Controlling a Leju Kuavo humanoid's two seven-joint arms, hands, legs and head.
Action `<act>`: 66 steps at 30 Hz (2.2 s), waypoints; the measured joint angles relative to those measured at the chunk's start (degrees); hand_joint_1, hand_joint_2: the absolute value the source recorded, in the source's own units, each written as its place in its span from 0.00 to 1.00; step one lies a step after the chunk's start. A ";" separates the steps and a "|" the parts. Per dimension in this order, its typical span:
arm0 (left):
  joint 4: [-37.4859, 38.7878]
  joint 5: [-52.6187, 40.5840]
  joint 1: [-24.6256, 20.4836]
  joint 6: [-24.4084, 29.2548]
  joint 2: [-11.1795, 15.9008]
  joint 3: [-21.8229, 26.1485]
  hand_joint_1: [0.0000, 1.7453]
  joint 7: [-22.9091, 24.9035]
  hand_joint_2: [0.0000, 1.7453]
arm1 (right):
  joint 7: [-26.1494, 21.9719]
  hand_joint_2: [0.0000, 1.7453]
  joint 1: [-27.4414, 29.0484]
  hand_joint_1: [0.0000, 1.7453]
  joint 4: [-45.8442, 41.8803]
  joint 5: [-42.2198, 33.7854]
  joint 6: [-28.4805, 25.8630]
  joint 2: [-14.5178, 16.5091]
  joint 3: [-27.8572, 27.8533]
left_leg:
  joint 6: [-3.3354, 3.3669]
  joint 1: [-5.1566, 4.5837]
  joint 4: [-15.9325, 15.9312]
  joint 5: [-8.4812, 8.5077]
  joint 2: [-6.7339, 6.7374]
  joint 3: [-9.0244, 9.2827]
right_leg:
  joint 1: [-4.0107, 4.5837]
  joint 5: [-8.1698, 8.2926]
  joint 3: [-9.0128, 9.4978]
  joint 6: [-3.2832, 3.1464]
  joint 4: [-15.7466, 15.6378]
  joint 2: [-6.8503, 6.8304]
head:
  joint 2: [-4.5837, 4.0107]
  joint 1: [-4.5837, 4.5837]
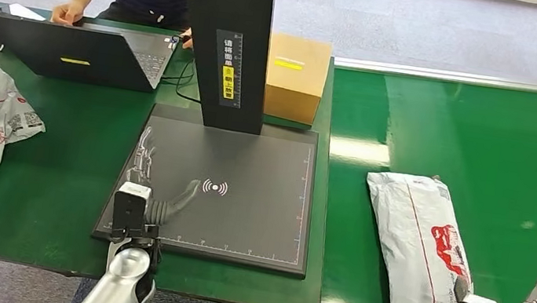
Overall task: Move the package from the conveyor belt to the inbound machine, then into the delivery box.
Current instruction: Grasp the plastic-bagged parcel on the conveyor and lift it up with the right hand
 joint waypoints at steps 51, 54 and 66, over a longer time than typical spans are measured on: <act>-9.22 -4.07 9.88 -0.41 0.71 4.24 0.00 0.20 1.00 | 6.81 1.00 -29.59 1.00 52.01 9.09 12.45 -8.42 2.59 | 0.02 0.00 0.01 0.06 0.05 0.14 | 0.00 0.12 0.11 0.04 0.01 0.07 | 0.00 -0.01; -9.68 -4.02 10.31 -0.25 0.71 4.24 0.00 0.20 1.00 | 4.68 1.00 -29.20 0.99 50.93 8.70 10.80 -7.91 2.67 | 0.02 0.00 0.01 0.06 0.04 0.10 | 0.00 0.11 0.07 0.04 0.01 0.06 | 0.00 -0.01; -9.88 -3.37 10.36 -0.09 0.71 3.98 0.00 0.04 1.00 | 0.39 1.00 -22.20 0.98 28.73 3.16 9.34 -2.94 6.75 | 0.02 0.00 0.01 0.06 0.01 0.03 | 0.00 0.09 0.00 0.03 0.01 0.03 | 0.00 -0.01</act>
